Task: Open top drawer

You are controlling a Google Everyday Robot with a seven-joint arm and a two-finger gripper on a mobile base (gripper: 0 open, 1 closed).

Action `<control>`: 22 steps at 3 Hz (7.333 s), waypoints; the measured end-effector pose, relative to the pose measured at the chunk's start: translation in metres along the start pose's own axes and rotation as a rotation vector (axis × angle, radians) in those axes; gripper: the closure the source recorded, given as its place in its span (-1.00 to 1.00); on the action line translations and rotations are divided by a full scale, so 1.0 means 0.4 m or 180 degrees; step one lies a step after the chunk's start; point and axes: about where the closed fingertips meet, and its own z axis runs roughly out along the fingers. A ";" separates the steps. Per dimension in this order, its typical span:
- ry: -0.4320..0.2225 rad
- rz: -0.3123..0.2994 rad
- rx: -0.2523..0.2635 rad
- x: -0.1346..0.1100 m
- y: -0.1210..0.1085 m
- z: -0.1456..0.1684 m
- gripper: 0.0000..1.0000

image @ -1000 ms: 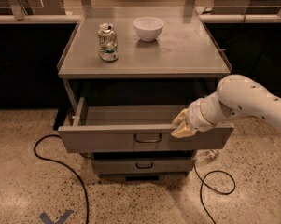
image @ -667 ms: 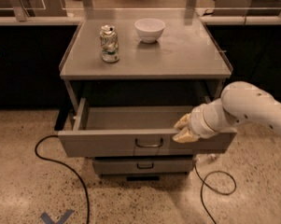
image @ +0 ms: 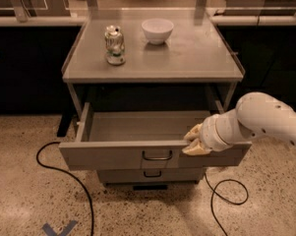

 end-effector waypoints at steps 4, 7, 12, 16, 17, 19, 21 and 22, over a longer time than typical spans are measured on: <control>-0.0027 -0.0059 0.0115 0.001 0.083 -0.034 1.00; -0.0063 -0.0127 0.0242 0.000 0.169 -0.071 1.00; -0.0106 -0.0196 0.0359 0.001 0.258 -0.107 1.00; -0.0145 -0.0259 0.0459 0.000 0.336 -0.145 1.00; -0.0145 -0.0259 0.0459 0.000 0.336 -0.145 0.62; -0.0145 -0.0259 0.0459 0.000 0.336 -0.145 -0.31; -0.0145 -0.0259 0.0459 0.000 0.336 -0.145 -1.00; -0.0145 -0.0260 0.0459 0.000 0.336 -0.145 -1.00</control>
Offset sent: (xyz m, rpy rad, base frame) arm -0.1819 -0.0112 0.0183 0.0106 -0.2203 -0.0129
